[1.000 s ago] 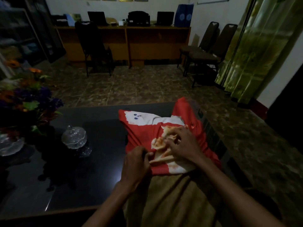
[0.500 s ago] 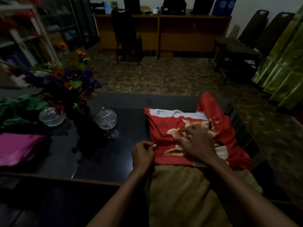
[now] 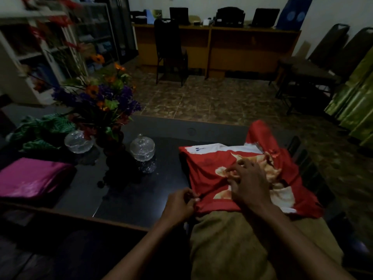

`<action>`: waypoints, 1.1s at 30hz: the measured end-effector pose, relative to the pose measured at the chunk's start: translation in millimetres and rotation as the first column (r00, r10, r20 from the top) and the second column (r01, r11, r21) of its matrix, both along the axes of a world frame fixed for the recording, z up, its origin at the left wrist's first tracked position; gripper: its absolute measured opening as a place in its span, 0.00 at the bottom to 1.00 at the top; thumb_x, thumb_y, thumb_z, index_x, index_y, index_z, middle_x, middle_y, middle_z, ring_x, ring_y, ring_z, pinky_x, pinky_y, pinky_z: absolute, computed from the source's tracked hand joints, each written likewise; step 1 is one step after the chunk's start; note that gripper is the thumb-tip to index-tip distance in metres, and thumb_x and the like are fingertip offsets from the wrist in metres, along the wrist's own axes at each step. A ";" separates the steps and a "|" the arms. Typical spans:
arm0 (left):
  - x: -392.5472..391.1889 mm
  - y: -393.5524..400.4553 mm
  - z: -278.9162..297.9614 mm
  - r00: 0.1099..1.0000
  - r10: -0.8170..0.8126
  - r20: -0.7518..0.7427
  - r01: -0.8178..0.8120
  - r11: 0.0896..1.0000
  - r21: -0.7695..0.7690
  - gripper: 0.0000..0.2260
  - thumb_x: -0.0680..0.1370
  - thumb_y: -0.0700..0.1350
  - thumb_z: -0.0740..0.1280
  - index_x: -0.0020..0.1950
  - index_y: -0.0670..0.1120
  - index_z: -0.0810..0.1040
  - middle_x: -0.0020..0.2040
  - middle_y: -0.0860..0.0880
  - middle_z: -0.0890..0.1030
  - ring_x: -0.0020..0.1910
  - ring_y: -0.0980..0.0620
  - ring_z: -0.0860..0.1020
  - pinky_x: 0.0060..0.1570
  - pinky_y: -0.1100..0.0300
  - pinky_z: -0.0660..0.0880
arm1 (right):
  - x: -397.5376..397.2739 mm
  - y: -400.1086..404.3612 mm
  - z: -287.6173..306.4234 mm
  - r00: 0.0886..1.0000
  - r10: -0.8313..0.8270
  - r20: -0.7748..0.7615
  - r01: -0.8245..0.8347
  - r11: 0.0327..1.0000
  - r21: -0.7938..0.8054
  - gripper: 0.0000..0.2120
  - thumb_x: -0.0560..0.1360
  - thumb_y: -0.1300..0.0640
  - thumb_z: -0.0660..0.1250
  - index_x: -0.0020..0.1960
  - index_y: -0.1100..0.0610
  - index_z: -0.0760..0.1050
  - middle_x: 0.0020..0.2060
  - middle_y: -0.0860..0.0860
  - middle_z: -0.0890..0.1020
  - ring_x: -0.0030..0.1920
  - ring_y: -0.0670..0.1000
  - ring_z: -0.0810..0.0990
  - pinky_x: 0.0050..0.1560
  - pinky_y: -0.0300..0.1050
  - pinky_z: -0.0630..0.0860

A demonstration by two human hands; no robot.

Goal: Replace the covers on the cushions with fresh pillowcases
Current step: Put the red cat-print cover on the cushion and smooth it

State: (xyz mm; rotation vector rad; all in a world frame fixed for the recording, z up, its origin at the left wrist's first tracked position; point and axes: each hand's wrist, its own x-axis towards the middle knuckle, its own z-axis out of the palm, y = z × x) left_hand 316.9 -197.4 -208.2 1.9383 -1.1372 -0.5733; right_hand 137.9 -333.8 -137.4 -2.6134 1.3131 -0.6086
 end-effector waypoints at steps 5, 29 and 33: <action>-5.4 -6.5 -9.9 0.988 0.050 -0.145 -0.062 0.995 -0.077 0.03 0.76 0.44 0.73 0.47 0.51 0.82 0.42 0.58 0.84 0.44 0.67 0.80 0.45 0.73 0.73 | 8.9 35.5 -6.6 0.926 0.353 -0.133 -0.344 0.935 0.083 0.17 0.72 0.32 0.65 0.49 0.43 0.82 0.50 0.40 0.78 0.54 0.45 0.73 0.54 0.48 0.69; -12.3 -65.1 110.6 0.760 0.134 -0.635 -0.274 0.953 -0.127 0.03 0.73 0.39 0.77 0.42 0.42 0.84 0.42 0.41 0.86 0.45 0.44 0.84 0.49 0.44 0.81 | 17.0 19.4 69.3 0.907 -0.121 0.404 -0.051 0.920 0.390 0.43 0.66 0.24 0.64 0.75 0.44 0.68 0.73 0.49 0.70 0.72 0.48 0.69 0.71 0.48 0.67; -22.8 -90.4 192.1 0.894 -0.073 -0.443 -0.087 0.939 -0.332 0.06 0.72 0.46 0.78 0.46 0.47 0.86 0.41 0.49 0.87 0.45 0.49 0.86 0.47 0.49 0.83 | 19.9 -9.2 130.9 0.766 -0.161 0.622 -0.180 0.876 0.448 0.42 0.66 0.24 0.65 0.73 0.46 0.72 0.73 0.47 0.73 0.70 0.44 0.70 0.73 0.46 0.64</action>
